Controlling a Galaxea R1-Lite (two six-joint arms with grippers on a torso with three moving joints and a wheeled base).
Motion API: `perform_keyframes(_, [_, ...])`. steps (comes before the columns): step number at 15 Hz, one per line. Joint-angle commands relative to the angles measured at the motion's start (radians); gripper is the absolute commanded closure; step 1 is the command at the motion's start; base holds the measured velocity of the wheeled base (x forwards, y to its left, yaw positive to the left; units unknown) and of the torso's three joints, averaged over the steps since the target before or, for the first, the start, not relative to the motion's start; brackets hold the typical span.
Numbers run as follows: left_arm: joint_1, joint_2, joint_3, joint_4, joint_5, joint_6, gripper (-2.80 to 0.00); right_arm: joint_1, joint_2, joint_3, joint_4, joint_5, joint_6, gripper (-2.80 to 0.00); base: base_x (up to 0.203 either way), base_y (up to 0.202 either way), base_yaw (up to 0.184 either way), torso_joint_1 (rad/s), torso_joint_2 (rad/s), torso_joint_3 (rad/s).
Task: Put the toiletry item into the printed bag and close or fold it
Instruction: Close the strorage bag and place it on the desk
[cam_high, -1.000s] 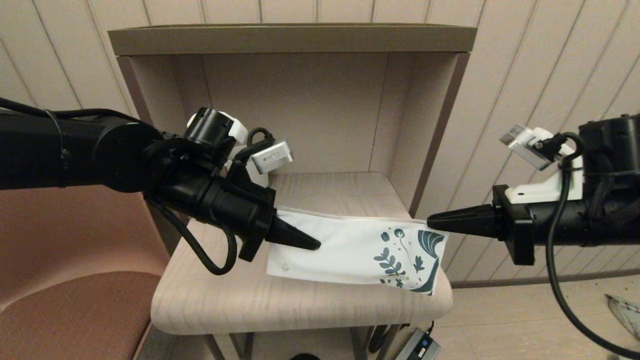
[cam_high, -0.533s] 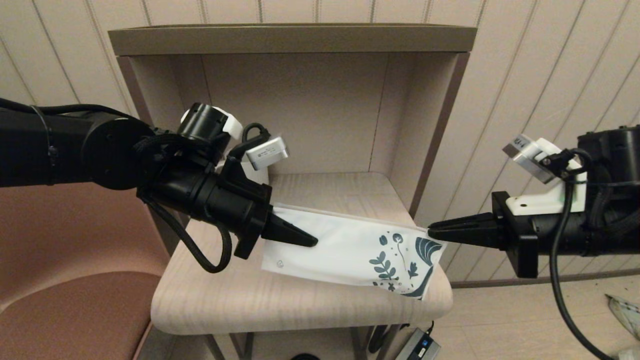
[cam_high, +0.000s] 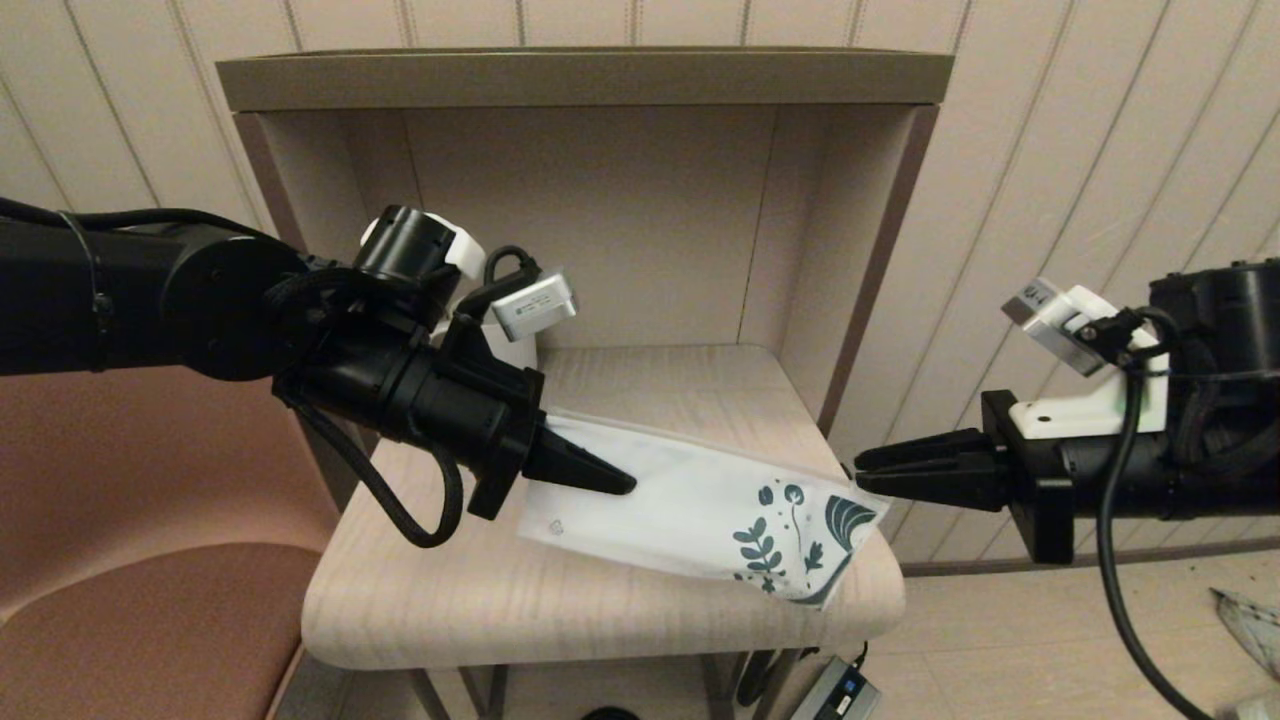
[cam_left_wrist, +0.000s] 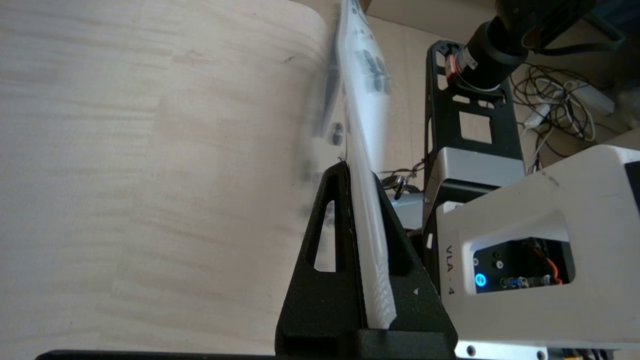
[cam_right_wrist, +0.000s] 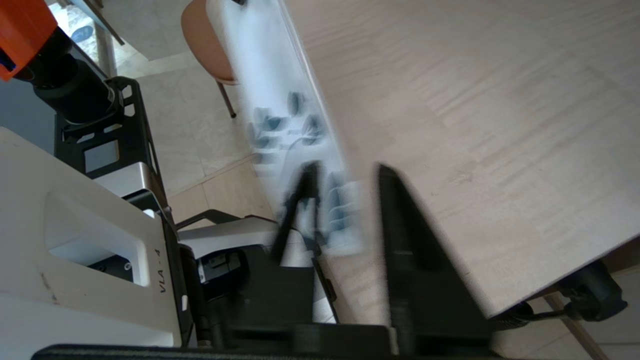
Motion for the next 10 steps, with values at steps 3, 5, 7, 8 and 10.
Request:
perform_keyframes(3, [0.0,0.001,-0.002,0.002,-0.005,0.004,0.0,0.002,0.001,0.001,-0.001,0.007,-0.002,-2.8,0.0,0.0,0.0,0.0,0.0,0.0])
perform_keyframes(5, [0.0,0.0,0.002,0.002,-0.005,0.004,0.0,0.002,0.005,-0.001,-0.001,0.006,-0.002,-2.8,0.0,0.0,0.0,0.0,0.0,0.0])
perform_keyframes(7, [0.0,-0.006,0.002,0.002,-0.005,-0.001,0.0,-0.001,0.014,-0.005,-0.001,0.006,-0.003,-2.8,0.0,0.0,0.0,0.0,0.0,0.0])
perform_keyframes(8, [0.006,-0.015,0.003,0.004,-0.006,-0.002,0.0,-0.002,0.018,-0.009,-0.001,0.007,-0.002,-2.8,0.0,0.0,0.0,0.0,0.0,0.0])
perform_keyframes(10, [0.029,-0.029,0.012,0.008,-0.009,-0.007,0.0,-0.021,0.016,-0.016,-0.001,0.012,0.001,-2.8,0.0,0.0,0.0,0.0,0.0,0.0])
